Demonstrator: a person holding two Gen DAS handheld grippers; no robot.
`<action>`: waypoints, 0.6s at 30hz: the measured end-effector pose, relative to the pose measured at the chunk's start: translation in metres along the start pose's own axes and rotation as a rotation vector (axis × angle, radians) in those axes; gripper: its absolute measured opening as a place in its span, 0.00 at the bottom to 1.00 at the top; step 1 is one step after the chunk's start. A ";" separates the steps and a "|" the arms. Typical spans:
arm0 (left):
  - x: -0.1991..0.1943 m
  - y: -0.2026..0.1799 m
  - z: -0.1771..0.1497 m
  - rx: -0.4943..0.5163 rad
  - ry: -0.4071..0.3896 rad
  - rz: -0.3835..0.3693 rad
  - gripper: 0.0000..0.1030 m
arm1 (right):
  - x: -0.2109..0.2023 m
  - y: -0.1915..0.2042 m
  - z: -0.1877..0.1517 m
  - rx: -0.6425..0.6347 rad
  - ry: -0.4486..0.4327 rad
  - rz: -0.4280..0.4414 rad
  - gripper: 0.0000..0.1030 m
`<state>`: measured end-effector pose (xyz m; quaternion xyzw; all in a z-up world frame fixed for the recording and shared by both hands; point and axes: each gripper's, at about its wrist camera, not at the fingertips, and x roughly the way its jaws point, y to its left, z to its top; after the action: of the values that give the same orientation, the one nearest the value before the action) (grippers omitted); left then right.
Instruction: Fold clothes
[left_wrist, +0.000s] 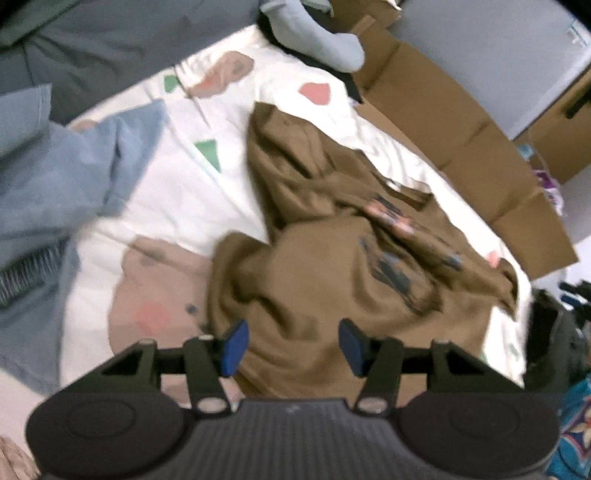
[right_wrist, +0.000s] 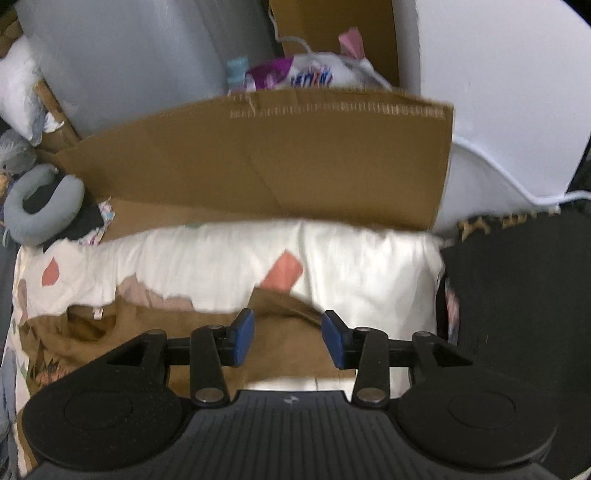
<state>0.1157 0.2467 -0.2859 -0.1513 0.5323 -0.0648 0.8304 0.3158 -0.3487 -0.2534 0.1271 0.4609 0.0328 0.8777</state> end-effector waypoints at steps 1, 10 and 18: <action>0.001 0.001 0.004 0.007 -0.010 0.000 0.56 | 0.000 -0.001 -0.006 0.006 0.008 0.004 0.46; 0.017 0.006 0.026 0.099 -0.032 0.030 0.53 | -0.018 0.007 -0.064 0.035 0.047 0.034 0.46; 0.044 0.024 0.039 0.169 -0.033 0.084 0.49 | -0.012 0.029 -0.130 0.072 0.132 0.113 0.46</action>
<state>0.1680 0.2645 -0.3165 -0.0593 0.5171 -0.0719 0.8508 0.2043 -0.2979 -0.3074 0.1818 0.5109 0.0742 0.8369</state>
